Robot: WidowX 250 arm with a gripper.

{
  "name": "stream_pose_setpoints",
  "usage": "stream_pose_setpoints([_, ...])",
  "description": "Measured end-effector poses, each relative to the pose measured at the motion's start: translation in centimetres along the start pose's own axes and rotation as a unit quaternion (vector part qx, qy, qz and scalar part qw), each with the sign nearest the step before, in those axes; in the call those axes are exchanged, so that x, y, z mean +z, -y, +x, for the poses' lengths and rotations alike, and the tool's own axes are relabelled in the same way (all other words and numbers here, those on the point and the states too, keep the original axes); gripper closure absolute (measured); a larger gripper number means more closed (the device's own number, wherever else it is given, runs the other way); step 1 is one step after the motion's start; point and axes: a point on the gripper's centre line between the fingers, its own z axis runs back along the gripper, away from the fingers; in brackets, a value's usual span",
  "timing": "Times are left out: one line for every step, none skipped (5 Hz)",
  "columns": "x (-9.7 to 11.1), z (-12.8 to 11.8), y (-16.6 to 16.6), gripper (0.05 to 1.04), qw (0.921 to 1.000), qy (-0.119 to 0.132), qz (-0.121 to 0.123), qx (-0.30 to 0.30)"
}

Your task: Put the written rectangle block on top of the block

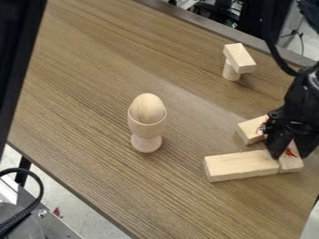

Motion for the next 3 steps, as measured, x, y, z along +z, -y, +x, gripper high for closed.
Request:
stream_pose_setpoints([3.2,2.1,0.4,0.537,0.9982,0.007,-0.054,0.023])
stream_pose_setpoints([8.0,5.4,0.4,0.537,0.9918,0.034,-0.108,0.060])
stream_pose_setpoints([9.9,7.8,0.0,0.537,0.9859,0.020,-0.129,0.105])
